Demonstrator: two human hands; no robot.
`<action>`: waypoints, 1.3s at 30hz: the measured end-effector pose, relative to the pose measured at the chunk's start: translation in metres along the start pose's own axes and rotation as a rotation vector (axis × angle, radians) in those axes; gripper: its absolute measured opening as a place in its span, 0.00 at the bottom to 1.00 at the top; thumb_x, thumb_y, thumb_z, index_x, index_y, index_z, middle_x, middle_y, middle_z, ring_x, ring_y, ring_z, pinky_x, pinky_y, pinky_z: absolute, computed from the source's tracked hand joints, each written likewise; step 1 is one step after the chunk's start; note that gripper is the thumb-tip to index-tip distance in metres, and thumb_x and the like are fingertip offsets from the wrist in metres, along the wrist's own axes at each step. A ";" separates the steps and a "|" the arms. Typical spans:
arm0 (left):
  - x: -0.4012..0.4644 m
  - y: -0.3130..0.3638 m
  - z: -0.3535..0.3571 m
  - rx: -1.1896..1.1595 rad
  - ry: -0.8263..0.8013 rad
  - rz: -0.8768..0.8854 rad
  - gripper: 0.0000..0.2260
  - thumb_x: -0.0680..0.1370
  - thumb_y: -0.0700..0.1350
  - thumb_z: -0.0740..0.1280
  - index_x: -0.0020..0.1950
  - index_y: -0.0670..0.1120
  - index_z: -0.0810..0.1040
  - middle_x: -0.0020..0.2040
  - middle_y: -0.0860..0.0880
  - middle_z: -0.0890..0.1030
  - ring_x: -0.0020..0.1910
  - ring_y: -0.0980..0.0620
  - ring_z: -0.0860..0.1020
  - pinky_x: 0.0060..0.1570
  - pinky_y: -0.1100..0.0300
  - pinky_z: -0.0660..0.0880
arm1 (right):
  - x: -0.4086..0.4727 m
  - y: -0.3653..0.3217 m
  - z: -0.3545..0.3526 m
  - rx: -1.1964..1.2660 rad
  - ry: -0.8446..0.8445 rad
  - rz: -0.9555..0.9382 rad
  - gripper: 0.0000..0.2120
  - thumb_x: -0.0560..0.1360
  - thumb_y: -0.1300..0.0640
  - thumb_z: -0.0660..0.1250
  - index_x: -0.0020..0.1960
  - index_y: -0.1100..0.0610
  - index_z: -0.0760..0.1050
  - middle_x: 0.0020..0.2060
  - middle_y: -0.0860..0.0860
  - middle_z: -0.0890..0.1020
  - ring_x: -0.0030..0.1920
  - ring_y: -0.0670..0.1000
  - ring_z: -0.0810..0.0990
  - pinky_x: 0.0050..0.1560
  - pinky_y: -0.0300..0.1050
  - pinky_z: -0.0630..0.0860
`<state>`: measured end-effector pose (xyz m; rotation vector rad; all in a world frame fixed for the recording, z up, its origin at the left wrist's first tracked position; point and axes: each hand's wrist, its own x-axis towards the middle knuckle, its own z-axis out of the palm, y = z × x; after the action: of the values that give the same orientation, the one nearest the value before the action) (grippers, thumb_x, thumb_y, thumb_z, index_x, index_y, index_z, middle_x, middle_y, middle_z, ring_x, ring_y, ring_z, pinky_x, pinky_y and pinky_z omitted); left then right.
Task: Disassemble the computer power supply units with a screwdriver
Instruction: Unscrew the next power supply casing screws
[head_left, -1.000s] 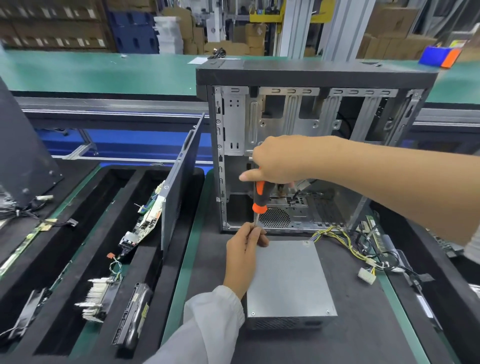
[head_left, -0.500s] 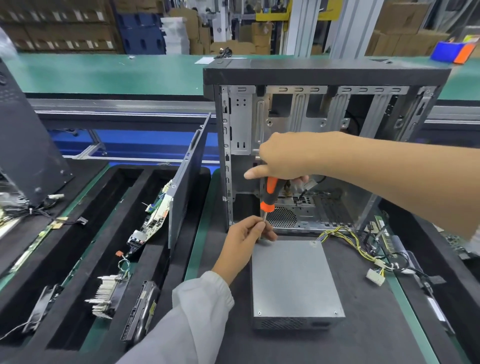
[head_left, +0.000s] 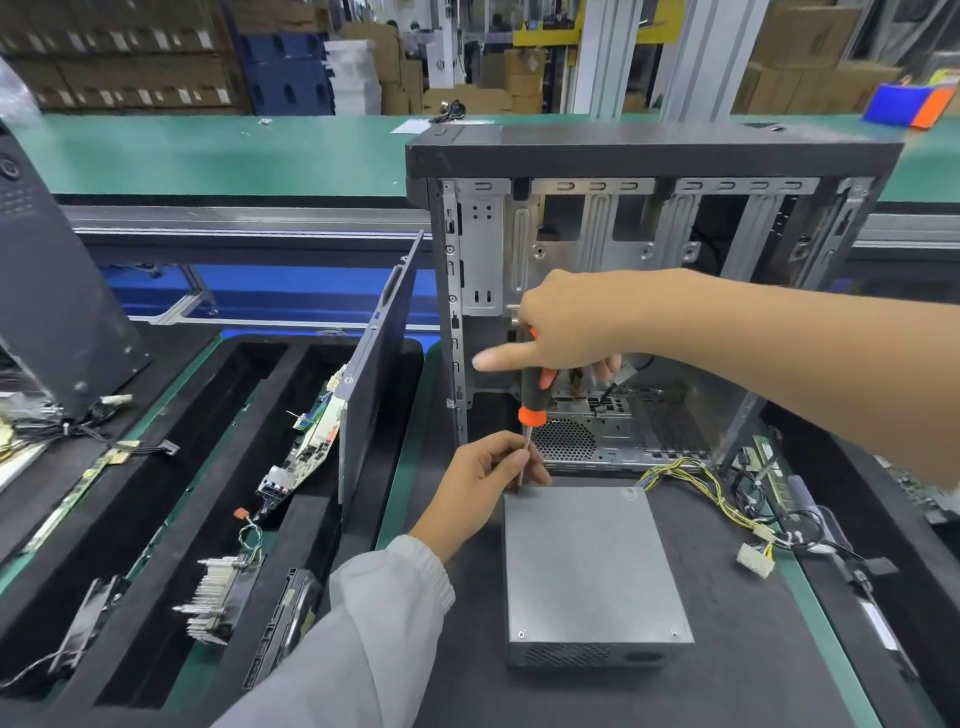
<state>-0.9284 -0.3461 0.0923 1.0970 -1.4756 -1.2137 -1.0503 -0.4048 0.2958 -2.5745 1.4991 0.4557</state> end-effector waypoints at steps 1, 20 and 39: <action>0.000 0.000 0.000 0.001 -0.008 -0.005 0.09 0.83 0.39 0.59 0.51 0.45 0.79 0.44 0.46 0.85 0.47 0.45 0.82 0.48 0.54 0.78 | 0.001 -0.002 0.004 -0.021 0.010 0.008 0.37 0.71 0.26 0.51 0.38 0.61 0.74 0.19 0.50 0.78 0.22 0.51 0.81 0.27 0.40 0.73; 0.004 0.008 -0.007 -0.057 -0.012 0.018 0.09 0.82 0.39 0.62 0.56 0.46 0.82 0.47 0.48 0.86 0.50 0.51 0.84 0.52 0.64 0.77 | 0.006 -0.006 -0.001 -0.246 -0.020 -0.198 0.13 0.80 0.48 0.59 0.51 0.58 0.74 0.44 0.53 0.80 0.46 0.57 0.82 0.43 0.48 0.77; 0.006 0.010 -0.009 -0.105 0.018 -0.005 0.08 0.80 0.39 0.65 0.52 0.44 0.84 0.45 0.46 0.86 0.48 0.48 0.84 0.51 0.62 0.79 | -0.002 -0.009 -0.009 -0.173 -0.089 -0.271 0.18 0.73 0.52 0.71 0.60 0.50 0.71 0.53 0.51 0.72 0.47 0.51 0.75 0.38 0.40 0.71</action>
<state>-0.9219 -0.3525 0.1035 1.0389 -1.3805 -1.2672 -1.0420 -0.4012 0.3044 -2.7910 1.1048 0.6806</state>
